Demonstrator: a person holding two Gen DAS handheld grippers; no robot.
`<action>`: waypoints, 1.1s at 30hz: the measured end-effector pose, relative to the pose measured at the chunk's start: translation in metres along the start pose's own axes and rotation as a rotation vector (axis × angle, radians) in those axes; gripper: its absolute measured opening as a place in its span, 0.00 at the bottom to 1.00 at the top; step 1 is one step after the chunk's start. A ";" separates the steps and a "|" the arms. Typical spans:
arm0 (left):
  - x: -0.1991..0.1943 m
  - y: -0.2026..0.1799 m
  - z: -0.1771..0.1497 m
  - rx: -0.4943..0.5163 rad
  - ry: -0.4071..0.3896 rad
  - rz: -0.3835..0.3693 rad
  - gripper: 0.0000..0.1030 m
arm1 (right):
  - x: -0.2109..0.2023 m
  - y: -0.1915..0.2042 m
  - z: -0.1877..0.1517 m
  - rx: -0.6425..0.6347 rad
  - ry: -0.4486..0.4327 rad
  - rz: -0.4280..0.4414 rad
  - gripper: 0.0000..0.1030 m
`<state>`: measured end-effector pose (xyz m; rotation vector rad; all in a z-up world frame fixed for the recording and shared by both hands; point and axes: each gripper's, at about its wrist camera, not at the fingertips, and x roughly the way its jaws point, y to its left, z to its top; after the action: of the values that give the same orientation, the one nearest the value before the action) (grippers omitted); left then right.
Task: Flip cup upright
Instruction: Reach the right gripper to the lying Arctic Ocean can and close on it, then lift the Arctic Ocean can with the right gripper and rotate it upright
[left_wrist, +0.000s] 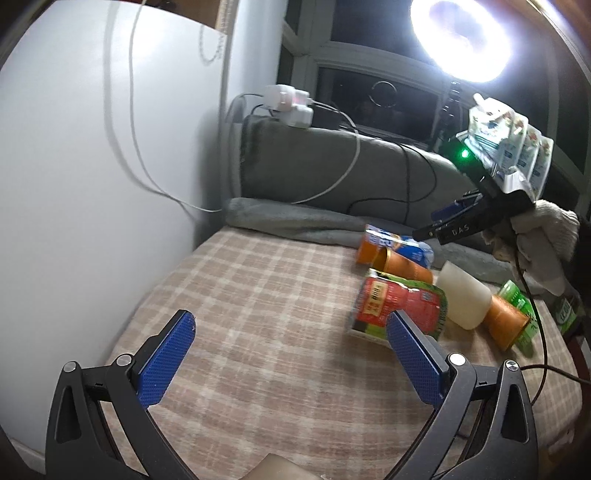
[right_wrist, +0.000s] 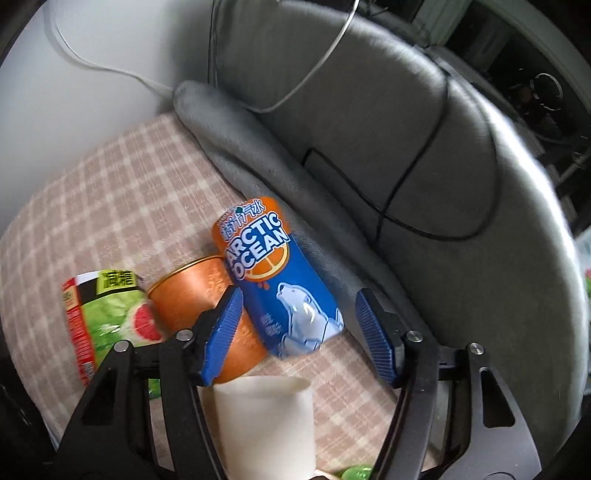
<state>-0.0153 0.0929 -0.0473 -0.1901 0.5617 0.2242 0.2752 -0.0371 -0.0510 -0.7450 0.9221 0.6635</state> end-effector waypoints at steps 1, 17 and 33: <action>0.001 0.003 0.001 -0.007 0.003 0.008 0.99 | 0.005 -0.001 0.003 -0.007 0.012 0.009 0.64; 0.015 0.021 0.004 -0.037 0.019 0.063 0.99 | 0.057 0.003 0.028 -0.094 0.105 0.164 0.64; 0.016 0.016 0.007 -0.026 0.018 0.063 0.99 | 0.068 0.011 0.044 -0.084 0.050 0.183 0.61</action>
<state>-0.0028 0.1126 -0.0521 -0.1998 0.5834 0.2914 0.3171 0.0166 -0.0961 -0.7598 1.0207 0.8515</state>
